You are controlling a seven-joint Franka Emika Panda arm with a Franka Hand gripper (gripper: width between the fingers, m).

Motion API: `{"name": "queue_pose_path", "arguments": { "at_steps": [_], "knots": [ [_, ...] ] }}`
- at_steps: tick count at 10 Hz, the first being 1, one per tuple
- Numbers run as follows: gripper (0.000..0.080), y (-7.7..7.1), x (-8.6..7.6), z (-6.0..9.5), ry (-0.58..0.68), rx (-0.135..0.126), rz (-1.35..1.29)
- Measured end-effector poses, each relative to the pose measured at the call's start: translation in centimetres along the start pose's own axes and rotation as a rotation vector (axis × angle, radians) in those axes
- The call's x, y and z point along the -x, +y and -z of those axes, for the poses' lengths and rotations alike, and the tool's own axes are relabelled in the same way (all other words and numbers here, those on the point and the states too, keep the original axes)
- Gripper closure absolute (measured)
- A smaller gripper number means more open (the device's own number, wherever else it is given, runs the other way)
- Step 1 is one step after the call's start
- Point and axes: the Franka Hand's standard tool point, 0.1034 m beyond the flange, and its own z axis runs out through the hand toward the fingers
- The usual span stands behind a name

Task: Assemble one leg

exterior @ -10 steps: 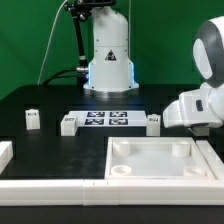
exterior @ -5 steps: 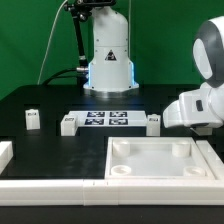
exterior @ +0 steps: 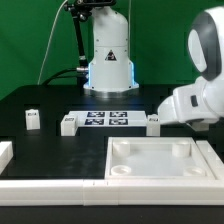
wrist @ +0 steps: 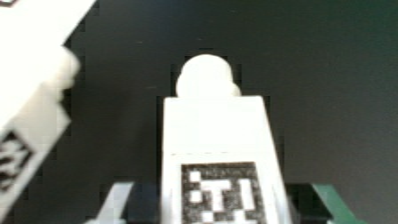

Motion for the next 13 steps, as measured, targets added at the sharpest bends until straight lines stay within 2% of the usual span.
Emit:
{"name": "queue_pose_path", "arguments": {
  "at_steps": [2,3,4,5,6,8,9,11,13],
  "knots": [
    [0.0511,0.8,1.0,1.6,-0.003,-0.009,-0.009],
    [0.0509,0.7,0.4,1.5,0.032,-0.011,-0.008],
    [0.0509,0.7,0.4,1.4,0.030,-0.010,-0.008],
    [0.0509,0.6,-0.3,1.8,0.076,-0.014,-0.008],
    [0.0509,0.4,-1.1,2.5,0.208,-0.021,-0.010],
    [0.0509,0.7,-0.6,2.3,0.330,-0.013,-0.012],
    [0.0509,0.9,-0.5,3.6,0.414,-0.018,-0.014],
    [0.0509,1.3,1.3,5.9,0.531,-0.017,-0.014],
    [0.0509,1.7,1.6,8.3,0.698,-0.026,-0.012]
  ]
}}
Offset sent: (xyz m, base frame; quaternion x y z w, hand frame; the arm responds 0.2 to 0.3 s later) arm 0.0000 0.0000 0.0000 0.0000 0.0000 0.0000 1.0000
